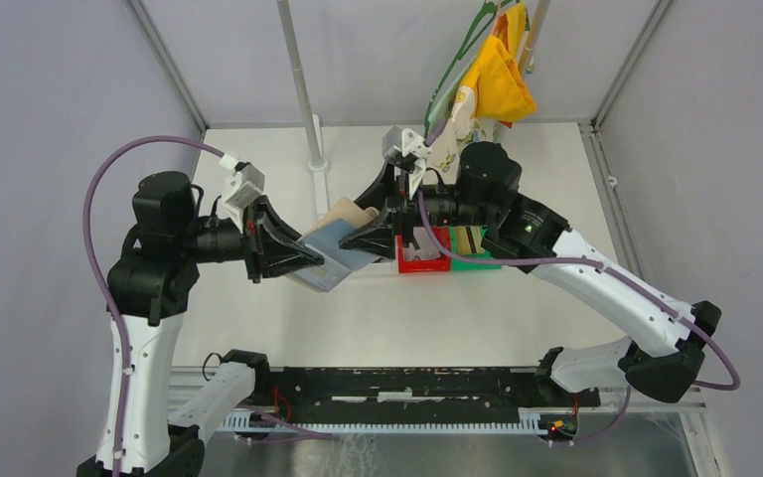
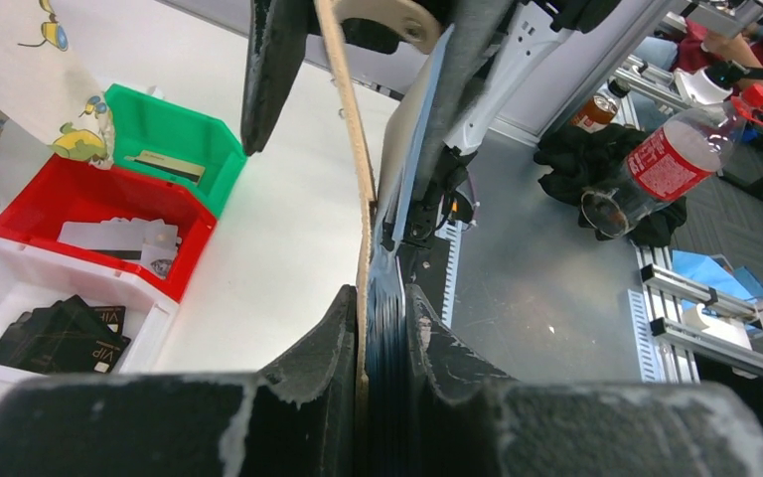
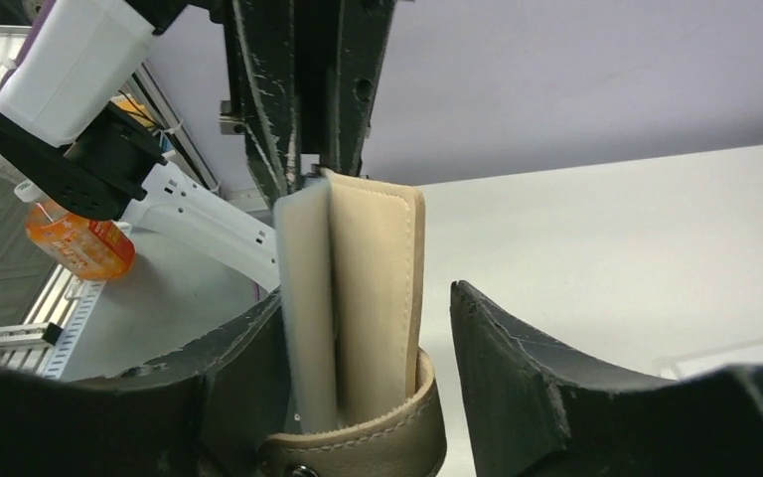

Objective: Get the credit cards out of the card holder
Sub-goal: Remove the credit card from the card holder.

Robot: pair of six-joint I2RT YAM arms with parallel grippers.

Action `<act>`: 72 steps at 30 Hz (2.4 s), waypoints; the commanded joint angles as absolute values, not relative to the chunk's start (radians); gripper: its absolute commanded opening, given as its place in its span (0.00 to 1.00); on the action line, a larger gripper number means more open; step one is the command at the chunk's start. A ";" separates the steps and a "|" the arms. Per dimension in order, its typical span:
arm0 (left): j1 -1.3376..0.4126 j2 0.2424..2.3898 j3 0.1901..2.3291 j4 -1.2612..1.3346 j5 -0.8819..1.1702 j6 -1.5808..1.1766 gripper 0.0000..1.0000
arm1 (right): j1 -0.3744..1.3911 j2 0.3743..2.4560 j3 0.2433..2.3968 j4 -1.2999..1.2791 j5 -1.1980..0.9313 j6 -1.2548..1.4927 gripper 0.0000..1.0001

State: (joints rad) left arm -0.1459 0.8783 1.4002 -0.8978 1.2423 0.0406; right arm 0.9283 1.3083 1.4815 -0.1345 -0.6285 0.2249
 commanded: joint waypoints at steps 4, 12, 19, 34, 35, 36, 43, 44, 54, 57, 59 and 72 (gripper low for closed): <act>-0.143 0.874 1.463 -0.937 1.304 0.143 0.02 | 0.926 1.348 1.605 -0.234 -0.655 0.162 0.33; -0.144 0.867 1.433 -0.885 1.248 0.109 0.65 | 0.926 1.260 1.467 0.074 -0.645 0.333 0.00; -0.143 0.815 1.381 -0.731 1.284 -0.051 0.66 | 0.927 1.186 1.337 0.260 -0.554 0.433 0.00; -0.143 0.736 1.254 -0.356 1.182 -0.423 0.61 | 0.930 1.057 0.988 0.734 -0.379 0.685 0.00; -0.143 0.732 1.233 -0.307 1.181 -0.470 0.62 | 0.932 1.060 0.984 0.749 -0.377 0.698 0.00; -0.143 0.729 1.211 -0.256 1.181 -0.519 0.62 | 0.935 1.065 0.980 0.772 -0.376 0.709 0.00; -0.144 0.738 1.180 -0.139 1.157 -0.608 0.61 | 0.964 1.089 0.983 0.831 -0.342 0.727 0.00; -0.144 0.734 1.176 -0.133 1.153 -0.615 0.61 | 0.967 1.092 0.981 0.846 -0.335 0.731 0.00; -0.144 0.692 1.133 -0.098 1.183 -0.633 0.62 | 0.988 1.118 0.967 0.944 -0.318 0.776 0.00; -0.145 0.689 1.131 -0.119 1.184 -0.612 0.60 | 0.990 1.120 0.965 0.960 -0.319 0.785 0.00; -0.145 0.690 1.144 -0.157 1.180 -0.575 0.59 | 0.990 1.117 0.967 0.956 -0.321 0.783 0.00; -0.145 0.639 1.220 -0.219 0.980 -0.434 0.71 | 0.990 1.093 1.002 0.936 -0.393 0.746 0.00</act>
